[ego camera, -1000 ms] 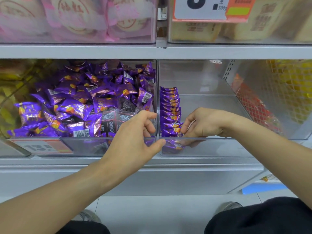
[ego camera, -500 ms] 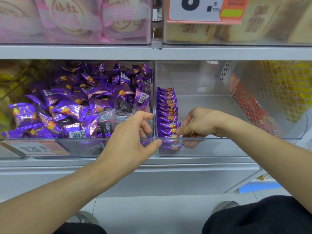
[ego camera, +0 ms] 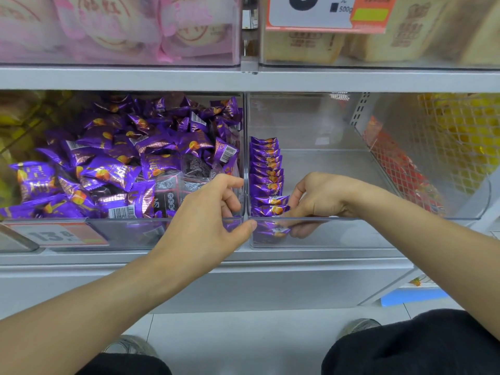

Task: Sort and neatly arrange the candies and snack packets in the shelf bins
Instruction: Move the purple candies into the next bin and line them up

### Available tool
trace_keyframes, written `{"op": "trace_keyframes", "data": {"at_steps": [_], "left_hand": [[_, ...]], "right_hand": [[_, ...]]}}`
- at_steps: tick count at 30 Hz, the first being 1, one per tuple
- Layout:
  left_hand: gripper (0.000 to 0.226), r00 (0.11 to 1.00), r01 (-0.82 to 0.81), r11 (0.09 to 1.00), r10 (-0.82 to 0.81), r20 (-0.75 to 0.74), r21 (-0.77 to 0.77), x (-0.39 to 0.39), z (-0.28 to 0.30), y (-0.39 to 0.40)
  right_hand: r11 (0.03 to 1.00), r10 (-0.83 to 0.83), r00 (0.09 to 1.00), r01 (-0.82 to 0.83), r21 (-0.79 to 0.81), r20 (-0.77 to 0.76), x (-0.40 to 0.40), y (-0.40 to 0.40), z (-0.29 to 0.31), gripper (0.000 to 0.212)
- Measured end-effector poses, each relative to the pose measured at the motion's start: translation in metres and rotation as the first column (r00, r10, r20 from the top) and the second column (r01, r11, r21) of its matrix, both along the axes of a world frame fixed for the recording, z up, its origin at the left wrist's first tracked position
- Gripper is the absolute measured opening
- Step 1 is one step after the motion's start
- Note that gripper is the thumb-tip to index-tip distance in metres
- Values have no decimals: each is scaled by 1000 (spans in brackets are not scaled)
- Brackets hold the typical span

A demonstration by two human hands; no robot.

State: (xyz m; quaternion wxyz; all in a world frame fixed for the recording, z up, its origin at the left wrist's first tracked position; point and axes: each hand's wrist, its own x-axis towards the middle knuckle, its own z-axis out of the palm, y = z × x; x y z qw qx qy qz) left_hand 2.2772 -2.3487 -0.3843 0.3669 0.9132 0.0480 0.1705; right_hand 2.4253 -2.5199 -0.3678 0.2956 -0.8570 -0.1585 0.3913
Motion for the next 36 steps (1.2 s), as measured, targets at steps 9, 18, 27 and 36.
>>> {"op": "trace_keyframes", "data": {"at_steps": [9,18,27,36], "left_hand": [[52,1000,25,998,-25,-10,52,-1,15,17],[44,979,-140,868,193,-64,477,-19,46,91],[17,961,-97,890,200,-190,446,-40,38,140],[27,969,-245,906,240,58,344,-54,45,151]], "right_hand": [[984,-114,990,101,144,83,18,-9,11,35],[749,-199,826,-219,625,528,-27,27,46,7],[718,134,596,-609,337,792,-72,86,37,7],[895,138,649,-406,188,748,-78,155,12,34]]}}
